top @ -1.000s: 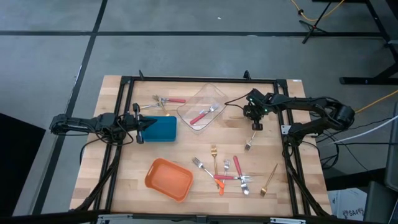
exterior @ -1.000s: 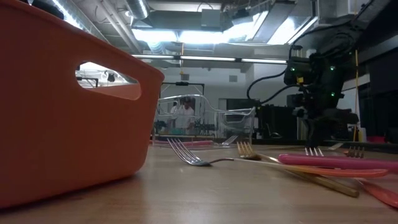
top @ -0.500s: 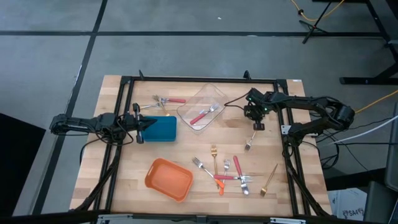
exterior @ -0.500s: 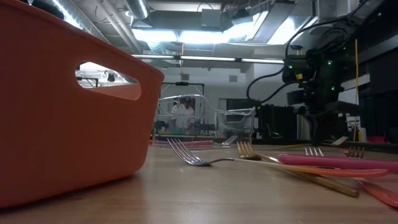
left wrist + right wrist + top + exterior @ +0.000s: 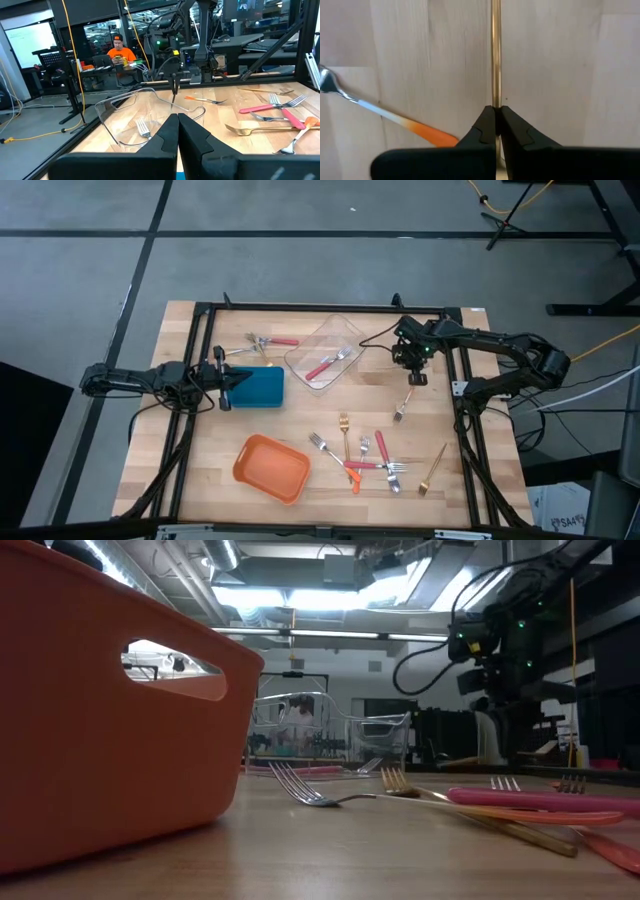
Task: Sort silverware by color (type)
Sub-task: Put the gold fork into the orange bin
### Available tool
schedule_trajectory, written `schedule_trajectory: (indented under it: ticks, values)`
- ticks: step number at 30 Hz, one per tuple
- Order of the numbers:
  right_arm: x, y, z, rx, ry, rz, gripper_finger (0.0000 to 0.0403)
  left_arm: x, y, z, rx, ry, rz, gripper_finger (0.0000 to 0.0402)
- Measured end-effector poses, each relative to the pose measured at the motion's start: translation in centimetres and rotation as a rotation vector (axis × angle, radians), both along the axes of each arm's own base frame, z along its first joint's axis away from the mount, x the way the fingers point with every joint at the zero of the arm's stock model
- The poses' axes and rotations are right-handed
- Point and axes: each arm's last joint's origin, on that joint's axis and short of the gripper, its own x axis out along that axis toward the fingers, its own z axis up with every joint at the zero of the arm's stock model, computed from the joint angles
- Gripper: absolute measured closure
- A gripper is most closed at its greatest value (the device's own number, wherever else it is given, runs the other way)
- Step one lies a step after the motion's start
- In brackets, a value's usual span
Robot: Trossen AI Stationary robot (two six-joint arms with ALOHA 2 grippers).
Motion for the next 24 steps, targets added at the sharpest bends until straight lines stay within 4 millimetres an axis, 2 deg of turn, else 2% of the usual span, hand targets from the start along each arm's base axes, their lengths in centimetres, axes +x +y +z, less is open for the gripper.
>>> schedule_trajectory:
  ticks: [6,16,24]
  values:
    - [1.1,1.2,1.2,0.014,0.003,0.074,0.0403,0.0,0.0,0.0,-0.048,-0.015,-0.003,0.0401]
    - [3.7,5.3,2.6,0.014,-0.037,0.224,0.0403,0.0,0.0,0.5,-0.257,-0.113,-0.017,0.0401]
    - [5.1,8.4,3.7,0.012,-0.077,0.308,0.0403,-0.1,0.0,1.1,-0.293,-0.185,-0.040,0.0401]
